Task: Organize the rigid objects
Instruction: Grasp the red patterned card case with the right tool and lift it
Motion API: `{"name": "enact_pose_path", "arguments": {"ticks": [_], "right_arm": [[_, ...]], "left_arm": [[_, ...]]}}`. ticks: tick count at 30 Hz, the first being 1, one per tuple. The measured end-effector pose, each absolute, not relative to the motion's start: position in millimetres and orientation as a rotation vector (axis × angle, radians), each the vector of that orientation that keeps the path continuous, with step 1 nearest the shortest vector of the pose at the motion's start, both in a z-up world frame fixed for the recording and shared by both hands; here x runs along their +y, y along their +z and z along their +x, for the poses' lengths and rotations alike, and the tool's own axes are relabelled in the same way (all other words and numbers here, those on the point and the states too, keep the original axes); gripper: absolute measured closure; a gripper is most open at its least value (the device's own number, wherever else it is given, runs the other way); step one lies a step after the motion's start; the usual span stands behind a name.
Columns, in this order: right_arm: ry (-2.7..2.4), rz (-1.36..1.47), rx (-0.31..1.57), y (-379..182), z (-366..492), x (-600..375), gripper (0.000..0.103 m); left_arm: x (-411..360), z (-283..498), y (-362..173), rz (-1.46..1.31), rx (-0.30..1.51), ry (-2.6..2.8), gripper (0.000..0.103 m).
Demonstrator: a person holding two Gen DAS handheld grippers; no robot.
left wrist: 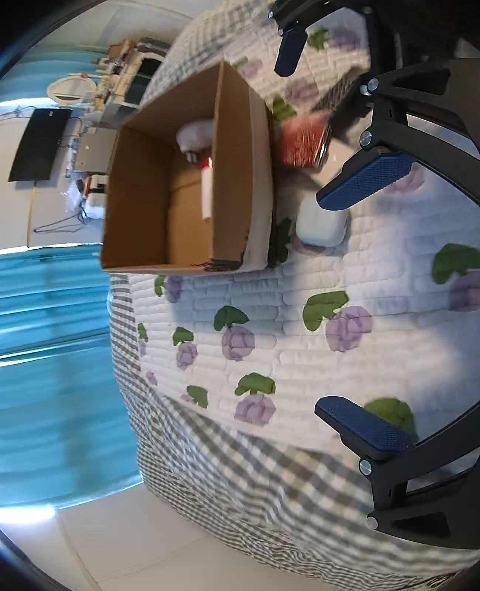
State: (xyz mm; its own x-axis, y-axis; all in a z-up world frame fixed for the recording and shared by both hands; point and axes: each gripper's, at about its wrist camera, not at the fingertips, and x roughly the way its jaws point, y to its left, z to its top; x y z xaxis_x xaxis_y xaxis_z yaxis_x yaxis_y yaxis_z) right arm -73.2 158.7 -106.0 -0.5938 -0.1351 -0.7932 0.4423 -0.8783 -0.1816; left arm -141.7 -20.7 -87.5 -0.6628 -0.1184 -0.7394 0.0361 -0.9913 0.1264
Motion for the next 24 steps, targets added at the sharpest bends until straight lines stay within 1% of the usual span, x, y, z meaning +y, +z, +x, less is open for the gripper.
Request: {"name": "enact_pose_path", "arguments": {"ticks": [2, 4, 7, 9, 11, 15, 18, 21, 24], "right_arm": [[-2.463, 1.188, 0.576, -119, -75, 155, 0.031], [-2.442, 1.208, 0.614, -131, -76, 156, 0.04], [-2.415, 1.231, 0.638, -141, -77, 158, 0.042], [-2.409, 1.241, 0.662, -144, -80, 157, 0.049], [-2.409, 1.248, 0.689, -147, -83, 155, 0.049], [-2.444, 1.244, 0.704, -146, -87, 158, 0.056], [-2.474, 1.206, 0.694, -138, -89, 159, 0.056], [-2.476, 1.137, 0.762, -130, -91, 153, 0.056], [-2.441, 1.106, 0.79, -130, -97, 145, 0.06]], "left_arm": [[-22, -146, -105, 1.273, -0.173, -2.775, 0.0], [-25, -147, -119, 1.313, -0.198, -2.749, 0.0], [-28, -145, -122, 1.325, -0.198, -2.742, 0.0], [-29, -144, -120, 1.32, -0.182, -2.757, 0.0], [-29, -144, -120, 1.325, -0.179, -2.756, 0.0], [-31, -143, -122, 1.334, -0.172, -2.744, 0.0], [-31, -144, -123, 1.337, -0.166, -2.743, 0.0], [-31, -145, -123, 1.341, -0.18, -2.734, 0.0], [-30, -146, -125, 1.345, -0.189, -2.728, 0.0]]}}
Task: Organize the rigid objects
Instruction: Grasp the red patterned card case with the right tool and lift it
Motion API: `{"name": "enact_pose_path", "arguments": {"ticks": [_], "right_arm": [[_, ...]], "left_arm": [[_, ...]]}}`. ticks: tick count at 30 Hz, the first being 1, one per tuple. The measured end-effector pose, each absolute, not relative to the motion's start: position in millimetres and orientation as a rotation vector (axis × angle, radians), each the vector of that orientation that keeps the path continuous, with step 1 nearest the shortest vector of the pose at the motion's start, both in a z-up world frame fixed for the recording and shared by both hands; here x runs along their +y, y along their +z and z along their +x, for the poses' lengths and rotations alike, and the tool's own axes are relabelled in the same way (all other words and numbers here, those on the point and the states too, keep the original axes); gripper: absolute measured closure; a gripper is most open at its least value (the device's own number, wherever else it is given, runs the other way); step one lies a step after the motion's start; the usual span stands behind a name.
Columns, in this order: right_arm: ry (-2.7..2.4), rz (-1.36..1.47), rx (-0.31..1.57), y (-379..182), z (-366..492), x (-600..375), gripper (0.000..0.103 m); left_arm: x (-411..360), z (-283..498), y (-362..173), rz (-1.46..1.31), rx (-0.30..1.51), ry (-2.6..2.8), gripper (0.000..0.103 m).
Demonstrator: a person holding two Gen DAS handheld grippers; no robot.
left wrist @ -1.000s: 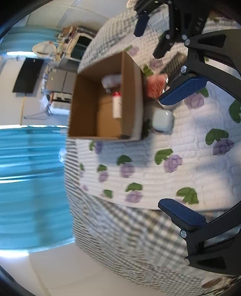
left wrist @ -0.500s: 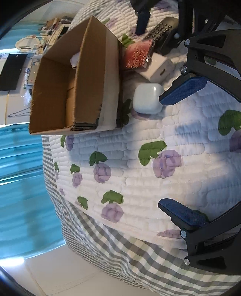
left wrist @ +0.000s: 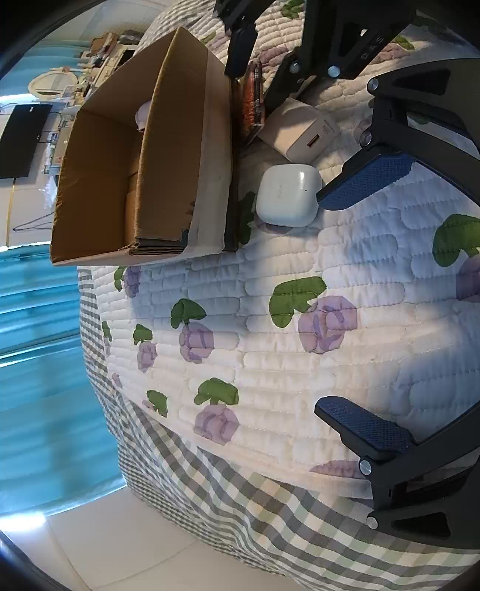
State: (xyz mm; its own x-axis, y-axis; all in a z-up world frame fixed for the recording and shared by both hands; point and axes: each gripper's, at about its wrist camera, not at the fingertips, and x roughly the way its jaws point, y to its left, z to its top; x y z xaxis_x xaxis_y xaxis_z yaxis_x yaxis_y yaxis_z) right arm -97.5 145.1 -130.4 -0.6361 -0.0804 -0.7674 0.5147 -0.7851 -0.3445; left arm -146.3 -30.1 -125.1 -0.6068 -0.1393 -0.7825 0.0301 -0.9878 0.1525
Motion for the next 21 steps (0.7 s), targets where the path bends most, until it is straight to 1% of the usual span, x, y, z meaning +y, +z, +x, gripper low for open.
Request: {"name": "enact_pose_path", "arguments": {"ticks": [5, 7, 9, 16, 19, 21], "right_arm": [[-2.378, 1.099, 0.772, -138, -103, 137, 0.068], [-2.383, 1.094, 0.738, -136, -103, 137, 0.078], [-2.407, 1.078, 0.698, -128, -99, 143, 0.084], [-2.5, 1.053, 0.484, -95, -63, 181, 0.093], [-2.539, 1.083, 0.344, -86, -57, 203, 0.094], [-2.564, 1.089, 0.301, -82, -59, 216, 0.094]], "left_arm": [[-29, -148, -126, 1.348, -0.199, -2.723, 0.0], [-28, -148, -126, 1.349, -0.198, -2.726, 0.0], [-27, -148, -124, 1.351, -0.19, -2.728, 0.0], [-11, -141, -109, 1.366, -0.158, -2.785, 0.0], [10, -139, -105, 1.386, -0.171, -2.822, 0.0], [25, -139, -106, 1.409, -0.182, -2.851, 0.0]]}}
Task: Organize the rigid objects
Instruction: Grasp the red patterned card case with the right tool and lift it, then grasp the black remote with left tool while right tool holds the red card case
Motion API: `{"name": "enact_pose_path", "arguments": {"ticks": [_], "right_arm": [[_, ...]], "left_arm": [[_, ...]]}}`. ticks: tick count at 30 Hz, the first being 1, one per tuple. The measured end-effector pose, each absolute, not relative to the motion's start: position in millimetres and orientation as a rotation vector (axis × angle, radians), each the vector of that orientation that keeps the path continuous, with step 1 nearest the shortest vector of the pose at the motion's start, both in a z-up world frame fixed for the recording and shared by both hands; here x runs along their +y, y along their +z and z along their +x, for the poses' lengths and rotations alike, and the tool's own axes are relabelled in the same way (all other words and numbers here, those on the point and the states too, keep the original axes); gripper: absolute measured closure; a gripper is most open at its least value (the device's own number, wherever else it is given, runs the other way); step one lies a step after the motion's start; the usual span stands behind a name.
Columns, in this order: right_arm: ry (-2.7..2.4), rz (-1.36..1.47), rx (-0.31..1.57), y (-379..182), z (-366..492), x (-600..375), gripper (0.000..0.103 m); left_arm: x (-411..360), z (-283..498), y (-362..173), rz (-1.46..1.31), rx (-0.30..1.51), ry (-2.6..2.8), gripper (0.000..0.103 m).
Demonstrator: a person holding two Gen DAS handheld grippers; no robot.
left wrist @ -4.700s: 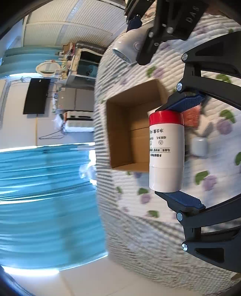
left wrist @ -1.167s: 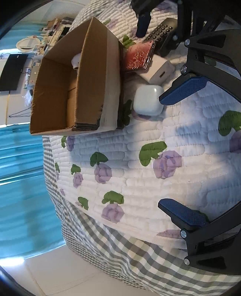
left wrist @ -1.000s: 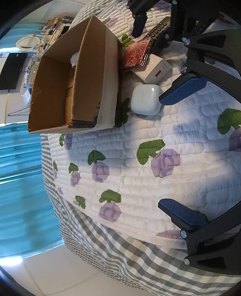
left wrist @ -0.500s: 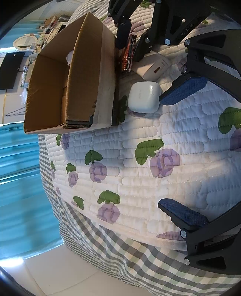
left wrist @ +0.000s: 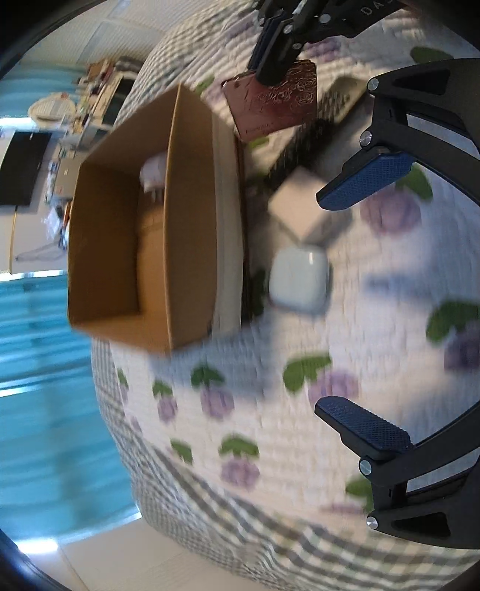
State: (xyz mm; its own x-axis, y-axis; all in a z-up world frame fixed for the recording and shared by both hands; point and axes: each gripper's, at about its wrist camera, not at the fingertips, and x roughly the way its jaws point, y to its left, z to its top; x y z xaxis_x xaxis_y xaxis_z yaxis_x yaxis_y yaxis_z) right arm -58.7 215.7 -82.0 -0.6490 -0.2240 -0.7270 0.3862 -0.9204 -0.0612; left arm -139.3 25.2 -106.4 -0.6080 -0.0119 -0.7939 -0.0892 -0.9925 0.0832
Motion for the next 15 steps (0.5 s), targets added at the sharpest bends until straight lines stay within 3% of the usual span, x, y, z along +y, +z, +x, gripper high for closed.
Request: {"name": "enact_pose_path", "arguments": {"ticks": [4, 12, 15], "right_arm": [[-2.616, 1.102, 0.238, -79, -69, 234, 0.094], [-2.743, 1.158, 0.198, -71, -76, 280, 0.094], [-2.741, 1.195, 0.153, -74, -73, 291, 0.094]], "left_arm": [[56, -146, -121, -1.408, 0.22, 2.695, 0.0], [99, -157, -130, -1.502, 0.032, 2.625, 0.002], [113, -166, -135, -1.541, -0.013, 2.606, 0.013]]}}
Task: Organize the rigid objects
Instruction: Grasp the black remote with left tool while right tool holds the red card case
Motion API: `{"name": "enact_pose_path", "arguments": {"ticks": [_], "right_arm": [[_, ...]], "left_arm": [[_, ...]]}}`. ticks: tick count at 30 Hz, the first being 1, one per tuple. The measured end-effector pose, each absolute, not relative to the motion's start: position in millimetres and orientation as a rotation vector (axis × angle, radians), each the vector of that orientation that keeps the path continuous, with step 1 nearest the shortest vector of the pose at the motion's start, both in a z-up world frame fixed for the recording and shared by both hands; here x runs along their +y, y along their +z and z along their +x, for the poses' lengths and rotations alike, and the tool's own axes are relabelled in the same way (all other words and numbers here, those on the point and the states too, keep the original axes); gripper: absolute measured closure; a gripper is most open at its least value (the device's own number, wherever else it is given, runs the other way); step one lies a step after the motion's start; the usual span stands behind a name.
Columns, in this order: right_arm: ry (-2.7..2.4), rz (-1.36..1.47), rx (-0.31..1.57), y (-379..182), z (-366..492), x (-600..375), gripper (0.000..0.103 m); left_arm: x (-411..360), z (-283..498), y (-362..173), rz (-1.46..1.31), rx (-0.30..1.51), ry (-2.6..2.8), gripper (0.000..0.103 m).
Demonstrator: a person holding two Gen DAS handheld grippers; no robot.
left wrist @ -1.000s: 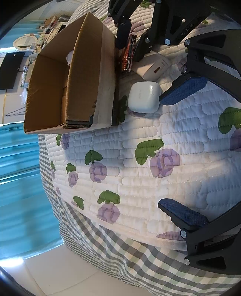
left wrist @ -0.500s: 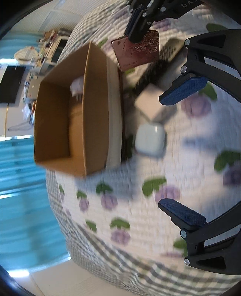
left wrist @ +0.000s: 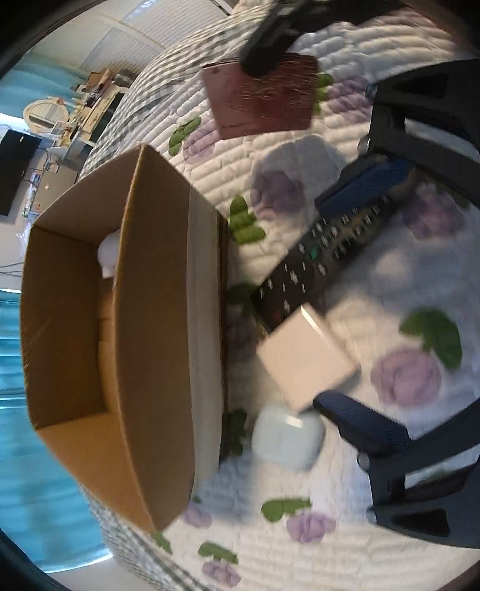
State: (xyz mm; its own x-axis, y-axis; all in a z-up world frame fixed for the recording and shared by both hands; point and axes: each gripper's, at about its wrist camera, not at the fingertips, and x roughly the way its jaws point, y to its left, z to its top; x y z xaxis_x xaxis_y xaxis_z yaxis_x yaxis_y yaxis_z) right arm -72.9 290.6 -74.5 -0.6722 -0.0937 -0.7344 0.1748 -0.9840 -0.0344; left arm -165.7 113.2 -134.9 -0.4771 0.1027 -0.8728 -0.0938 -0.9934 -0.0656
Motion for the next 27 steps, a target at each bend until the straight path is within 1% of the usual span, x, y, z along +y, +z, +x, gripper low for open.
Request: {"name": "enact_pose_path", "arguments": {"ticks": [1, 4, 6, 8, 10, 12, 14, 15, 16, 17, 21, 23, 27], "right_arm": [[-2.738, 1.211, 0.146, -77, -73, 293, 0.094], [-2.735, 1.225, 0.156, -81, -72, 292, 0.094], [-2.736, 1.218, 0.172, -81, -70, 290, 0.094], [-2.737, 1.208, 0.174, -80, -68, 289, 0.094], [-2.74, 1.205, 0.159, -80, -67, 290, 0.094], [-2.74, 1.206, 0.149, -79, -66, 292, 0.094], [-2.739, 1.213, 0.145, -81, -65, 292, 0.094], [-2.736, 1.215, 0.144, -81, -66, 292, 0.094], [-2.732, 1.215, 0.144, -81, -66, 292, 0.094], [-2.731, 1.213, 0.144, -80, -65, 291, 0.094], [-2.737, 1.202, 0.141, -77, -63, 290, 0.094], [-2.739, 1.2, 0.132, -76, -61, 291, 0.094], [-2.745, 1.192, 0.119, -72, -55, 290, 0.094]], "left_arm": [[119, -168, -138, -1.553, 0.002, 2.616, 0.017], [135, -169, -142, -1.563, 0.054, 2.624, 0.017], [144, -168, -145, -1.586, 0.064, 2.599, 0.02], [149, -166, -152, -1.645, 0.001, 2.526, 0.032], [150, -165, -161, -1.682, -0.087, 2.47, 0.033], [152, -166, -165, -1.684, -0.095, 2.466, 0.037], [151, -169, -165, -1.673, -0.112, 2.482, 0.049], [150, -169, -165, -1.67, -0.123, 2.484, 0.053], [148, -169, -164, -1.661, -0.13, 2.496, 0.064], [147, -168, -163, -1.653, -0.129, 2.507, 0.068], [147, -160, -159, -1.627, -0.112, 2.526, 0.074], [148, -153, -156, -1.618, -0.109, 2.541, 0.081], [147, -139, -144, -1.555, -0.052, 2.578, 0.083]]}}
